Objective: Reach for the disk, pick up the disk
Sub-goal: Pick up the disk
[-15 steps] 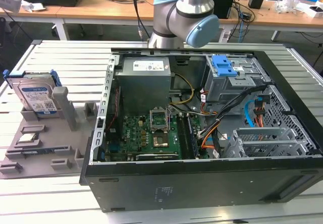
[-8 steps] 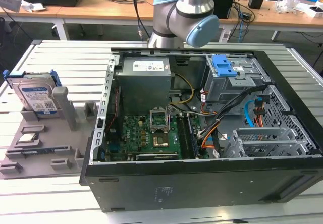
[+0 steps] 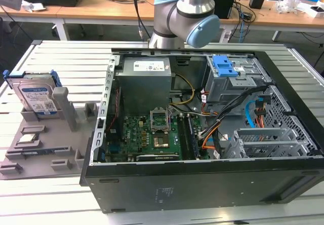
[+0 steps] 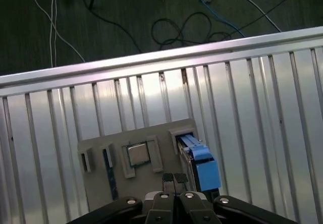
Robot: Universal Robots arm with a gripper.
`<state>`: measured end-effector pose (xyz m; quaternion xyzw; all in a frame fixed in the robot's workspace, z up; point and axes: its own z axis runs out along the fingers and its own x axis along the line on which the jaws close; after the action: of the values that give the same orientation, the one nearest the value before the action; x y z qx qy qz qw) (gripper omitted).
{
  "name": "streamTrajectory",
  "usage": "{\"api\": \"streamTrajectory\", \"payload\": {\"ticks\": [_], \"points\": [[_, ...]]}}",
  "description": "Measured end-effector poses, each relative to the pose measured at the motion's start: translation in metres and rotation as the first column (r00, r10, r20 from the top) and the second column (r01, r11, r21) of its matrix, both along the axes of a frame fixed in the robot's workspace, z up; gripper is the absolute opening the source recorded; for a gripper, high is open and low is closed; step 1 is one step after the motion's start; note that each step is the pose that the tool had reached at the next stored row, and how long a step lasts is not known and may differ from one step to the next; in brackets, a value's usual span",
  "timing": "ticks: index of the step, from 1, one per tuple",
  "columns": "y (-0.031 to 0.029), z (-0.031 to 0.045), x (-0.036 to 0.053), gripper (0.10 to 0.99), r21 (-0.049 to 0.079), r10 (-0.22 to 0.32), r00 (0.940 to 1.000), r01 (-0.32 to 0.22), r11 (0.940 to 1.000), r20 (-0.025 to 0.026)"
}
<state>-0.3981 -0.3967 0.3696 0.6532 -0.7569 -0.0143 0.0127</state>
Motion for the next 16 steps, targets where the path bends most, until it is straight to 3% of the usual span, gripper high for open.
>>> {"api": "streamTrajectory", "payload": {"ticks": [5, 9, 16], "points": [[0.0000, 0.0000, 0.0000, 0.106, 0.000, 0.048, 0.9988, -0.048, 0.9988, 0.0000], [0.0000, 0.0000, 0.0000, 0.106, 0.000, 0.109, 0.9940, -0.109, 0.9940, 0.0000], [0.0000, 0.0000, 0.0001, 0.106, 0.000, 0.116, 0.9933, -0.116, 0.9933, 0.0000]]}}
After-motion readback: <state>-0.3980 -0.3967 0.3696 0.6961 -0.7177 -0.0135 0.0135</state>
